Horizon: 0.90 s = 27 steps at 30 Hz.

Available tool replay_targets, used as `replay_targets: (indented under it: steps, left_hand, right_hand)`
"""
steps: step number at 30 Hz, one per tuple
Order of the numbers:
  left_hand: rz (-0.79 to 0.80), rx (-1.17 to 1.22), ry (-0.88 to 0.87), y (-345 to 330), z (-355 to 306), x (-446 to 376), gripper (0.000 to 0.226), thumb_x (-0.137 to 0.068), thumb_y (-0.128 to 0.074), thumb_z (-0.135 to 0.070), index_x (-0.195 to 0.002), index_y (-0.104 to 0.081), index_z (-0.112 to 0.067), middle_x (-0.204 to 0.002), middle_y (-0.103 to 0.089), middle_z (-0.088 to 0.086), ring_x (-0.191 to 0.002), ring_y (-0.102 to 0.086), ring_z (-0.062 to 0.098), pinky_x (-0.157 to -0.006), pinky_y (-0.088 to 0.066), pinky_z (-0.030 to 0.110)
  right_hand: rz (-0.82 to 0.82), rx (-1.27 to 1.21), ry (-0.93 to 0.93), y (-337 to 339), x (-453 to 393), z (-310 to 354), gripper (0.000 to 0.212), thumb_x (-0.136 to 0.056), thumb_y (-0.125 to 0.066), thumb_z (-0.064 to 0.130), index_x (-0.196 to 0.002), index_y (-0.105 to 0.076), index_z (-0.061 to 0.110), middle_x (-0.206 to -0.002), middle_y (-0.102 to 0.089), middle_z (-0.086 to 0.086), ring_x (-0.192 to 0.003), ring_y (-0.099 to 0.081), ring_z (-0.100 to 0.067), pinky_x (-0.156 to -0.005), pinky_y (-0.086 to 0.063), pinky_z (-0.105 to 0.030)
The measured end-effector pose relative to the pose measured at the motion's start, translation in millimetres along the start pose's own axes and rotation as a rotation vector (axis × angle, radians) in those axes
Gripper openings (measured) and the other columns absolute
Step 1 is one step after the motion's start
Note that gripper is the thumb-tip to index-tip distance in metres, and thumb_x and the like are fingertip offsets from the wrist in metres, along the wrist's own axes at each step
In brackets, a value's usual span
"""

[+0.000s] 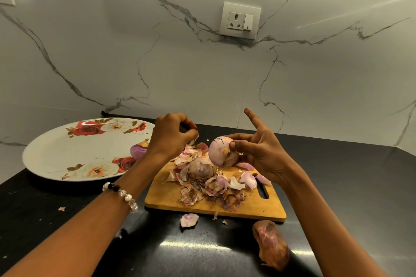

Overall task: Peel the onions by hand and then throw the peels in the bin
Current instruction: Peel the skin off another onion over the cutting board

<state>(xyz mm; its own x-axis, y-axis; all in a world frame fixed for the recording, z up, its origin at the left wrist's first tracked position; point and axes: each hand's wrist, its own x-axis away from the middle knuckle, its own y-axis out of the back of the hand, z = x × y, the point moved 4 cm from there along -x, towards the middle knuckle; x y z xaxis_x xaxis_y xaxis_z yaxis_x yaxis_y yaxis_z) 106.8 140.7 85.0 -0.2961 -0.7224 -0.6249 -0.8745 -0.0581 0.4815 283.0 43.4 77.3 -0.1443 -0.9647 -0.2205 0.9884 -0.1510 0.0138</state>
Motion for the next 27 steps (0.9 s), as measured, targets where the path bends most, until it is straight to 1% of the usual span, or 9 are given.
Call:
replay_targets:
  steps: [2,5,8,11,15,17,22,25,27]
  left_hand:
    - [0.060,0.042,0.005,-1,-2,0,0.019,-0.081,-0.075,-0.012,-0.099,-0.070,-0.011,-0.097,-0.069,0.003,-0.085,-0.062,0.011,-0.076,-0.049,0.018]
    - [0.086,0.114,-0.017,-1,-9,2,0.016,-0.083,-0.071,-0.008,-0.098,-0.071,-0.014,-0.094,-0.070,0.000,-0.082,-0.066,0.010,-0.073,-0.053,0.014]
    - [0.142,0.220,0.030,-4,-12,4,0.018,-0.091,-0.059,-0.003,-0.104,-0.070,-0.009,-0.095,-0.072,0.006,-0.081,-0.069,0.011,-0.076,-0.058,0.022]
    - [0.251,0.342,0.120,-8,-18,7,0.024,-0.092,-0.059,-0.014,-0.115,-0.065,-0.008,-0.100,-0.071,0.009,-0.085,-0.070,0.013,-0.079,-0.058,0.028]
    - [0.425,0.465,0.281,-14,-25,14,0.051,-0.075,-0.071,-0.030,-0.122,-0.059,-0.013,-0.107,-0.067,0.008,-0.096,-0.067,0.021,-0.079,-0.059,0.031]
    - [0.475,0.502,0.324,-17,-26,17,0.061,-0.069,-0.074,-0.031,-0.125,-0.057,-0.013,-0.110,-0.067,0.009,-0.099,-0.066,0.023,-0.082,-0.058,0.035]
    - [0.460,0.576,0.380,-17,-21,17,0.073,-0.059,-0.077,-0.031,-0.127,-0.056,-0.014,-0.114,-0.066,0.013,-0.103,-0.065,0.028,-0.087,-0.056,0.044]
    - [0.454,0.607,0.406,-16,-19,17,0.069,-0.057,-0.078,-0.030,-0.123,-0.059,-0.016,-0.113,-0.066,0.014,-0.103,-0.065,0.031,-0.088,-0.055,0.046]
    - [0.443,0.650,0.447,-17,-18,17,0.065,-0.058,-0.078,-0.026,-0.119,-0.061,-0.013,-0.111,-0.066,0.014,-0.100,-0.066,0.030,-0.086,-0.056,0.045]
  right_hand:
    - [-0.026,0.005,-0.002,2,-1,-1,0.113,-0.064,-0.069,0.004,-0.155,-0.007,0.027,-0.085,-0.075,-0.007,-0.087,-0.072,-0.025,-0.074,-0.059,-0.044]
    - [-0.079,0.013,-0.001,6,-3,-3,0.113,-0.065,-0.070,0.005,-0.156,-0.008,0.026,-0.082,-0.075,-0.009,-0.086,-0.072,-0.026,-0.073,-0.060,-0.046]
    - [-0.098,-0.006,0.011,8,-4,-4,0.112,-0.066,-0.070,0.005,-0.156,-0.007,0.025,-0.080,-0.074,-0.010,-0.084,-0.072,-0.026,-0.074,-0.058,-0.053]
    - [-0.107,-0.036,0.024,7,-3,-4,0.112,-0.066,-0.071,0.006,-0.156,-0.008,0.024,-0.078,-0.073,-0.011,-0.082,-0.072,-0.025,-0.076,-0.057,-0.053]
    - [-0.113,-0.067,0.024,5,-3,-2,0.112,-0.065,-0.071,0.007,-0.156,-0.008,0.024,-0.084,-0.074,-0.013,-0.085,-0.072,-0.028,-0.073,-0.060,-0.048]
    - [-0.114,-0.066,0.022,4,-3,-2,0.111,-0.066,-0.072,0.008,-0.156,-0.010,0.025,-0.089,-0.075,-0.013,-0.090,-0.072,-0.031,-0.075,-0.060,-0.050]
    - [-0.103,-0.080,0.038,1,-3,-2,0.108,-0.065,-0.072,0.007,-0.155,-0.015,0.025,-0.090,-0.075,-0.013,-0.091,-0.072,-0.032,-0.075,-0.060,-0.048]
    - [-0.084,-0.087,0.049,-1,-3,-1,0.102,-0.067,-0.071,0.008,-0.153,-0.021,0.025,-0.091,-0.075,-0.012,-0.092,-0.072,-0.030,-0.072,-0.061,-0.045]
    - [-0.060,-0.087,0.058,-1,-3,-1,0.092,-0.070,-0.071,0.010,-0.150,-0.028,0.025,-0.095,-0.074,-0.011,-0.096,-0.071,-0.029,-0.073,-0.060,-0.046]
